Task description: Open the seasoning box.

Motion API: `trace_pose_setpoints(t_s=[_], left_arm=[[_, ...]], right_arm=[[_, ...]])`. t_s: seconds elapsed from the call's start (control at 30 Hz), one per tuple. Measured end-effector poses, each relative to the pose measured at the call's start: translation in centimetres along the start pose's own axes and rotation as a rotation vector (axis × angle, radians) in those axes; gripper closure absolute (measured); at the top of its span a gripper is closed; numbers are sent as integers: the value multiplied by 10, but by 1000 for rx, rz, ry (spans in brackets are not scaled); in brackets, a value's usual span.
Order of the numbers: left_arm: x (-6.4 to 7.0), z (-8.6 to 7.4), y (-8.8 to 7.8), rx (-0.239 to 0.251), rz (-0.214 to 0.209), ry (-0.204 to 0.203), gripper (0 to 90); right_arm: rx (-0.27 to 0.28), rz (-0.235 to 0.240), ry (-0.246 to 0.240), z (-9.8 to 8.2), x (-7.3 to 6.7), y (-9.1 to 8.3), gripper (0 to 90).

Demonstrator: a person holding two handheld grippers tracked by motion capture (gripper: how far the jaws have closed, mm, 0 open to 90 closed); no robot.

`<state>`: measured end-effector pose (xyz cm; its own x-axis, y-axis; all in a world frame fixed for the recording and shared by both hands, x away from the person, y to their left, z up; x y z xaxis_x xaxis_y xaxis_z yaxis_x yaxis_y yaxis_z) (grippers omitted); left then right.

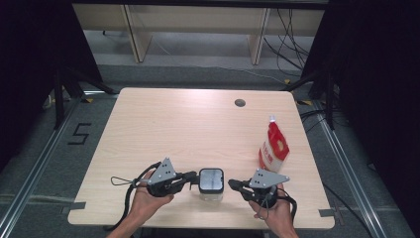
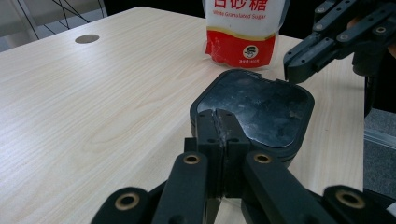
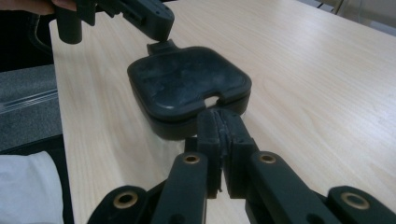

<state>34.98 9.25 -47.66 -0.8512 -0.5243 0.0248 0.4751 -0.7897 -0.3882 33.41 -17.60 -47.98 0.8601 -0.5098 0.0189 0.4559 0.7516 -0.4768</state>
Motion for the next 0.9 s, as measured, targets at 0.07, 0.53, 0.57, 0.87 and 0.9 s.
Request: trace_pose_setpoints(t_s=[0.07, 0.53, 0.57, 0.87, 0.9], left_arm=[[0, 0, 0, 0, -1, -1, 885], [0, 0, 0, 1, 0, -16, 885], [0, 0, 0, 1, -1, -17, 885], [-1, -1, -1, -4, -4, -4, 885], [-1, -1, -1, -3, -4, -4, 885]], right_arm=[[5, -2, -18, 2, 2, 2, 893], [87, 56, -24, 10, 9, 19, 899], [86, 52, -21, 10, 10, 19, 899], [113, 66, 8, 6, 11, 22, 900], [112, 62, 12, 5, 12, 21, 900]])
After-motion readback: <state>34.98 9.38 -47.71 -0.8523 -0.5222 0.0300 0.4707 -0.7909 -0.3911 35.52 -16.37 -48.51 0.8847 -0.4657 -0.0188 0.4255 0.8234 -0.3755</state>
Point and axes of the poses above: each handheld gripper's, and its own axes: y roughly forward along the jaws, z roughly out of its top, x roughly to its right, the point moved 3 cm from there along y, roughly forward along the jaws
